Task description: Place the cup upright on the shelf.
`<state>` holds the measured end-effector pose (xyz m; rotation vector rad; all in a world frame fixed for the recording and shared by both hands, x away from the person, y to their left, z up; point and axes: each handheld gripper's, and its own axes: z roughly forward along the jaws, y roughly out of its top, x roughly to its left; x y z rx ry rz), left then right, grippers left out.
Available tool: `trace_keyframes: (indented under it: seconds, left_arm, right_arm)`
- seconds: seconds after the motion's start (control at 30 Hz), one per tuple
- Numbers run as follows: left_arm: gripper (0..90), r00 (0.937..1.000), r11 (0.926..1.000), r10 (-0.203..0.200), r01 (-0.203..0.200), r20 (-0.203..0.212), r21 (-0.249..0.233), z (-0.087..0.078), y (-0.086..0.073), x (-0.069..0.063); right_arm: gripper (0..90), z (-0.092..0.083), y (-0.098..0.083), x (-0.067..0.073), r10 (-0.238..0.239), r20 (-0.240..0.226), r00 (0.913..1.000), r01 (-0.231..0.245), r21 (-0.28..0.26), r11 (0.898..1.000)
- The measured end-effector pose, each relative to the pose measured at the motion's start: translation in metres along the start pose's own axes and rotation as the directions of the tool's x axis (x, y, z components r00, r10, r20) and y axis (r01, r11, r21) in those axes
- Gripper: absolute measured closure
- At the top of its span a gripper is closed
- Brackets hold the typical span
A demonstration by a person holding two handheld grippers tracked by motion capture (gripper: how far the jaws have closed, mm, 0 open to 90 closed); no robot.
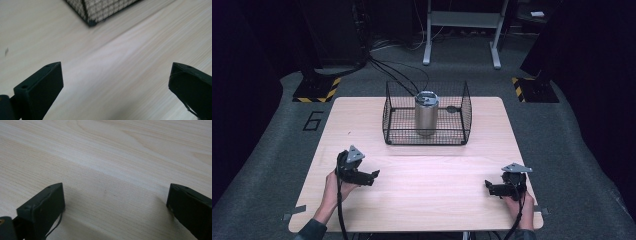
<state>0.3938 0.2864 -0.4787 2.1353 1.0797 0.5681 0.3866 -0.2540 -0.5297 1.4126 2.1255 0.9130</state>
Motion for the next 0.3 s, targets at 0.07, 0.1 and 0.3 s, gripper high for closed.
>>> trace_keyframes:
  seconds: [0.07,0.1,0.3]
  left_arm:
    - [0.0,0.9997,0.9995,-0.021,0.021,-0.012,0.024,0.003,-0.015,0.004]
    - [0.0,0.9994,0.9994,-0.030,0.030,-0.020,0.014,0.004,-0.020,0.005]
    - [0.0,0.9954,0.9970,-0.074,0.075,-0.060,0.019,0.009,-0.046,0.009]
  right_arm:
    - [1.3,0.000,0.000,0.000,-0.004,0.002,1.0000,0.004,-0.004,1.000]
    - [1.4,0.000,0.000,0.000,-0.003,0.000,1.0000,0.003,-0.002,1.000]
    - [1.0,0.000,0.000,0.000,-0.005,-0.001,1.0000,0.005,-0.006,1.000]
